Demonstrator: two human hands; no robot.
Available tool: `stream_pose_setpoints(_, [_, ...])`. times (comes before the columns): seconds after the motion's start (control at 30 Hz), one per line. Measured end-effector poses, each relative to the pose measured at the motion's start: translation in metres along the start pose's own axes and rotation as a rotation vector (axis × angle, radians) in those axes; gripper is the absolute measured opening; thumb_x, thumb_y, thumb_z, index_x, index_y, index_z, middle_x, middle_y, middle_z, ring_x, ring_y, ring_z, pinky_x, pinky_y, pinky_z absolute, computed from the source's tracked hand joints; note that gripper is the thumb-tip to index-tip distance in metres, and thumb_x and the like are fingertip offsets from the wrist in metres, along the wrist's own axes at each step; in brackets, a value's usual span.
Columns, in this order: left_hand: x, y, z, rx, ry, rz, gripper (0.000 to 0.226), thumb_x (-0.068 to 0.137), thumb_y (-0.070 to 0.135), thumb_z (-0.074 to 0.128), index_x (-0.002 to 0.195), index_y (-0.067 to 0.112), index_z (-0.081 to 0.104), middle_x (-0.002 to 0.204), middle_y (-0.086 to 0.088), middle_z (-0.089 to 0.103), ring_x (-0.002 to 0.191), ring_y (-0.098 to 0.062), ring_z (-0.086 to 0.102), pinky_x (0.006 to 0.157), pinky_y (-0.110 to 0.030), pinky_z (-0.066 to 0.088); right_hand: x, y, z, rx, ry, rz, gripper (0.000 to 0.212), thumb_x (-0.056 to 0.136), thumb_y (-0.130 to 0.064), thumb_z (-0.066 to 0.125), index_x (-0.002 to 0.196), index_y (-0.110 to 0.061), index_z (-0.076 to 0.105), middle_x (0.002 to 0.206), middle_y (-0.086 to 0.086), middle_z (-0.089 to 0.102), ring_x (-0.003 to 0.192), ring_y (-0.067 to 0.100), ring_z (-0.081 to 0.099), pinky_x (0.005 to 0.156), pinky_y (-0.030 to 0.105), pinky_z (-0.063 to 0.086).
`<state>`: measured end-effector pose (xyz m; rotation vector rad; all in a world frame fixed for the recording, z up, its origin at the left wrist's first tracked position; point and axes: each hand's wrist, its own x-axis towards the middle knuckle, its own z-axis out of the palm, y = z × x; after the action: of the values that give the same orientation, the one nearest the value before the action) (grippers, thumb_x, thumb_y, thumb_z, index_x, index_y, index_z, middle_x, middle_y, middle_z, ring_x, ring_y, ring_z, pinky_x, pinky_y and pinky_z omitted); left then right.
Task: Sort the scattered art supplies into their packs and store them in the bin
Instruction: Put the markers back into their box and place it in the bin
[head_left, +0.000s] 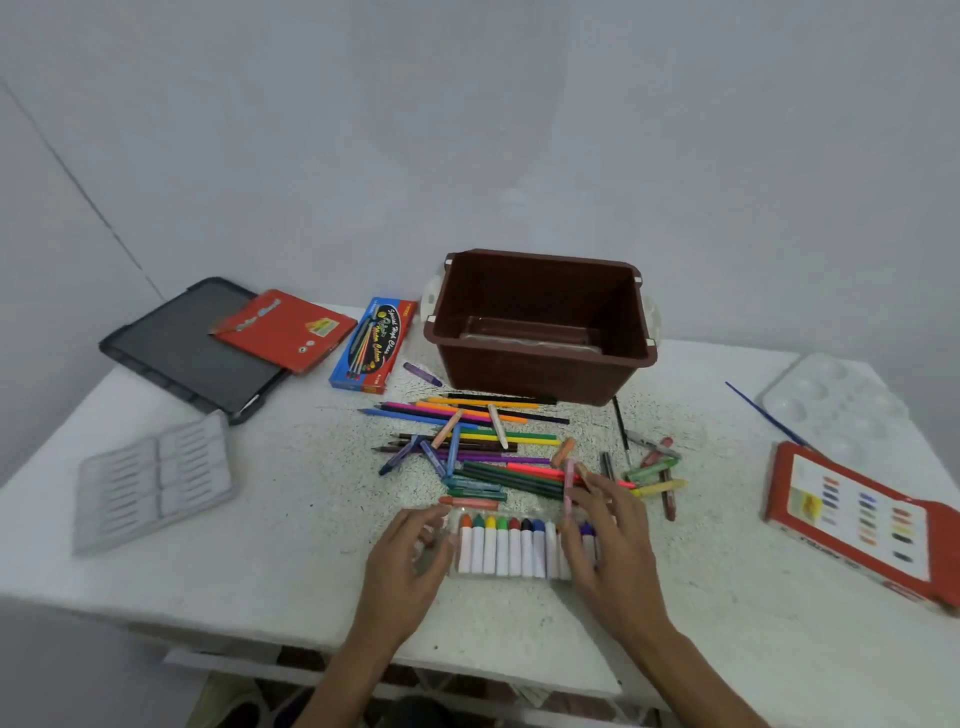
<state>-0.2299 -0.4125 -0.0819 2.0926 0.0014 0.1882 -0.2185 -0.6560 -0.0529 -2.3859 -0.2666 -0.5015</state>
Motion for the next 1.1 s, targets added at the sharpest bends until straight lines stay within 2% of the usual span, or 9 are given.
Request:
stream_pose_setpoints(0.2, [0.015, 0.005, -0.018, -0.154, 0.174, -0.157, 0.024, 0.094, 0.016, 0.063, 0.108, 0.036, 0.065, 0.086, 0.016, 0.069, 0.083, -0.003, 0.064, 0.069, -0.012, 0.050, 0.039, -0.035, 0.015, 0.056, -0.107, -0.055, 0.035, 0.096, -0.037, 0.046, 0.121, -0.018, 0.062, 0.131, -0.002, 0.050, 0.124, 0.014, 0.043, 0.104, 0.027, 0.032])
stream_pose_setpoints(0.33, [0.043, 0.003, -0.045, -0.144, 0.325, -0.171, 0.021, 0.095, 0.012, 0.062, 0.105, 0.030, 0.067, 0.090, 0.010, 0.070, 0.081, -0.001, 0.064, 0.067, -0.008, 0.046, 0.071, -0.065, 0.033, 0.133, -0.261, -0.080, 0.040, 0.095, -0.045, 0.042, 0.127, -0.025, 0.058, 0.128, -0.015, 0.044, 0.122, 0.004, 0.038, 0.101, 0.018, 0.027])
stream_pose_setpoints(0.47, [0.085, -0.001, -0.074, -0.079, 0.392, -0.195, 0.018, 0.096, 0.012, 0.060, 0.110, 0.020, 0.068, 0.098, 0.010, 0.068, 0.085, 0.003, 0.061, 0.066, -0.001, 0.041, 0.107, -0.093, 0.060, 0.256, -0.397, -0.041, 0.035, 0.099, -0.036, 0.051, 0.132, -0.026, 0.054, 0.125, -0.014, 0.046, 0.116, 0.000, 0.041, 0.096, 0.010, 0.032])
stream_pose_setpoints(0.53, [0.107, -0.008, -0.084, -0.060, 0.375, -0.234, 0.020, 0.096, 0.015, 0.059, 0.115, 0.019, 0.067, 0.106, 0.006, 0.067, 0.089, 0.003, 0.060, 0.065, -0.002, 0.040, 0.126, -0.106, 0.073, 0.278, -0.478, 0.003, 0.036, 0.100, -0.032, 0.053, 0.135, -0.025, 0.052, 0.127, -0.011, 0.049, 0.114, -0.001, 0.044, 0.091, 0.005, 0.031])
stream_pose_setpoints(0.63, [0.138, -0.021, -0.096, -0.033, 0.317, -0.282, 0.024, 0.096, 0.019, 0.059, 0.120, 0.020, 0.064, 0.118, 0.002, 0.064, 0.095, -0.005, 0.060, 0.071, -0.008, 0.040, 0.158, -0.125, 0.093, 0.358, -0.568, 0.137, 0.034, 0.099, -0.030, 0.053, 0.133, -0.029, 0.051, 0.133, -0.005, 0.050, 0.117, 0.008, 0.050, 0.095, 0.022, 0.043])
stream_pose_setpoints(0.73, [0.165, -0.029, -0.104, -0.014, 0.229, -0.321, 0.030, 0.095, 0.021, 0.059, 0.126, 0.020, 0.060, 0.127, -0.002, 0.059, 0.107, -0.014, 0.057, 0.085, -0.027, 0.048, 0.186, -0.135, 0.115, 0.437, -0.558, 0.294, 0.027, 0.099, -0.030, 0.053, 0.126, -0.033, 0.052, 0.129, 0.001, 0.053, 0.105, 0.013, 0.058, 0.085, 0.030, 0.050])
stream_pose_setpoints(0.83, [0.189, -0.035, -0.110, 0.033, 0.099, -0.355, 0.041, 0.095, 0.025, 0.061, 0.135, 0.018, 0.054, 0.136, -0.006, 0.053, 0.121, -0.021, 0.053, 0.100, -0.038, 0.046, 0.207, -0.137, 0.142, 0.445, -0.550, 0.381, 0.033, 0.100, -0.034, 0.050, 0.131, -0.025, 0.051, 0.129, 0.003, 0.057, 0.108, 0.013, 0.059, 0.080, 0.026, 0.048])
stream_pose_setpoints(0.97, [0.206, -0.039, -0.109, 0.022, 0.008, -0.293, 0.046, 0.094, 0.026, 0.065, 0.136, 0.013, 0.053, 0.137, -0.005, 0.054, 0.123, -0.018, 0.051, 0.096, -0.028, 0.041, 0.222, -0.141, 0.162, 0.511, -0.530, 0.501, 0.031, 0.102, -0.032, 0.048, 0.132, -0.024, 0.049, 0.125, -0.002, 0.062, 0.095, -0.002, 0.059, 0.070, 0.017, 0.046])
stream_pose_setpoints(1.1, [0.216, -0.048, -0.107, 0.023, -0.033, -0.285, 0.050, 0.093, 0.033, 0.066, 0.138, 0.017, 0.053, 0.134, -0.003, 0.057, 0.120, -0.018, 0.055, 0.102, -0.042, 0.048, 0.230, -0.143, 0.174, 0.528, -0.489, 0.589, 0.032, 0.101, -0.030, 0.050, 0.133, -0.022, 0.047, 0.119, -0.004, 0.064, 0.090, -0.001, 0.062, 0.064, 0.016, 0.046])
